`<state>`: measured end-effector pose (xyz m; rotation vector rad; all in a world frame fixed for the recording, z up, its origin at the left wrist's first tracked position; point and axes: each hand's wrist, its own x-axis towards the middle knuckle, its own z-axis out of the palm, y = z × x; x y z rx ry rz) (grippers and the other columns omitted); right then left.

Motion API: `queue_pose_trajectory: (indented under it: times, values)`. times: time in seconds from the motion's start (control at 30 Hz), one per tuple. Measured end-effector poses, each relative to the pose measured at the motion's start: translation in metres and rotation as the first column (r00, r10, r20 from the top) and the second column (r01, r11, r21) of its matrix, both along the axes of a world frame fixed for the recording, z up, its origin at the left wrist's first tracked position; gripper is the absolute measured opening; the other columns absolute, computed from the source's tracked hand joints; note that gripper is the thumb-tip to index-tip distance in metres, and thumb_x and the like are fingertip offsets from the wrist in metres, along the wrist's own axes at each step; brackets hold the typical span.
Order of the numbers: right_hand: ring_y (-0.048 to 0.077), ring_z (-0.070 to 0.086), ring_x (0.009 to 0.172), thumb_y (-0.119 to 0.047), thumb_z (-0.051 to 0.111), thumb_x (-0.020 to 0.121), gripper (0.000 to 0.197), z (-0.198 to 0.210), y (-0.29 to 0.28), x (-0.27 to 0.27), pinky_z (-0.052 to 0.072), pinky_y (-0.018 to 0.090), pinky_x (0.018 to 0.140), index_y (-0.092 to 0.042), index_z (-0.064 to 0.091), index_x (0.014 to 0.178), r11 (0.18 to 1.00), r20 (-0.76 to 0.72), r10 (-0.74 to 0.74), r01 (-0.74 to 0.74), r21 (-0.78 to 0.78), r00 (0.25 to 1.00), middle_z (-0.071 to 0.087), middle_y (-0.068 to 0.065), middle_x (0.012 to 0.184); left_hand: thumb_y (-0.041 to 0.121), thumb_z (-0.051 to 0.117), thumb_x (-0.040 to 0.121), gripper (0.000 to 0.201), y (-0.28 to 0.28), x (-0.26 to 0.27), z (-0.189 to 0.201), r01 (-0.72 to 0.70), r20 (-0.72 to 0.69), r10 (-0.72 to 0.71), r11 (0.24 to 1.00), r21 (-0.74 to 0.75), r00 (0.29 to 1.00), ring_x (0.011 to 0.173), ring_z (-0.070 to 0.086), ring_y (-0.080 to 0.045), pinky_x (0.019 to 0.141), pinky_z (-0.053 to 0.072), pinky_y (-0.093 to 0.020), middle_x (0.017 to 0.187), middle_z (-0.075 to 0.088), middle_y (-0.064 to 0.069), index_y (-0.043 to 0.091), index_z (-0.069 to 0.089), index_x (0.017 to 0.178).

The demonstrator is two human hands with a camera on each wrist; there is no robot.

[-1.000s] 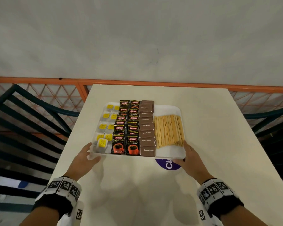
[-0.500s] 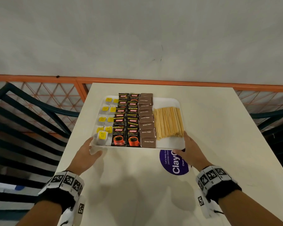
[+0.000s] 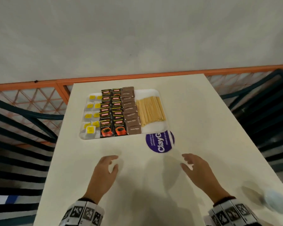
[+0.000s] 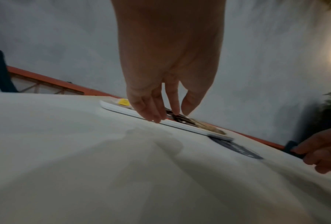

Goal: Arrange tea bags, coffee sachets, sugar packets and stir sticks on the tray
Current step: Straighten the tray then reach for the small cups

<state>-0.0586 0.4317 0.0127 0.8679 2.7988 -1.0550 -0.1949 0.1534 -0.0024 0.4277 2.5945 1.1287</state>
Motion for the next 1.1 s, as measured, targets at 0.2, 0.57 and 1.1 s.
queue_pose_trajectory:
  times: [0.2, 0.57, 1.1]
  values:
    - [0.006, 0.055, 0.076, -0.023, 0.063, 0.086, 0.019, 0.016, 0.026, 0.116, 0.037, 0.008, 0.061, -0.022, 0.064, 0.105, 0.995, 0.065, -0.007, 0.000, 0.104, 0.998, 0.057, -0.012, 0.084, 0.015, 0.057, 0.088, 0.024, 0.076, 0.087, 0.001, 0.297, 0.096, -0.306, 0.950, 0.099, 0.947, 0.090, 0.060, -0.007, 0.072, 0.039, -0.001, 0.104, 0.064, 0.007, 0.021, 0.061, 0.111]
    - [0.032, 0.056, 0.100, -0.063, 0.074, 0.055, 0.083, 0.023, 0.090, 0.247, 0.050, 0.043, 0.081, -0.013, 0.054, 0.119, 0.909, 0.266, -0.206, 0.084, 0.408, 0.942, 0.057, 0.013, 0.116, 0.024, 0.047, 0.092, 0.034, 0.227, 0.196, 0.019, 0.717, 0.004, -0.719, 0.693, -0.077, 0.695, 0.121, 0.044, -0.013, 0.102, 0.033, -0.023, 0.132, 0.043, 0.005, 0.023, 0.051, 0.125]
    - [0.007, 0.046, 0.108, -0.052, 0.070, 0.071, 0.070, 0.025, 0.153, 0.267, 0.044, 0.019, 0.094, -0.034, 0.033, 0.128, 0.999, 0.324, -0.038, 0.030, 0.030, 0.945, 0.039, -0.009, 0.133, 0.040, 0.063, 0.082, 0.083, 0.356, 0.248, 0.016, 0.731, 0.039, -0.776, 0.574, -0.369, 0.630, 0.131, 0.032, -0.028, 0.108, 0.029, -0.039, 0.147, 0.028, -0.009, 0.017, 0.016, 0.146]
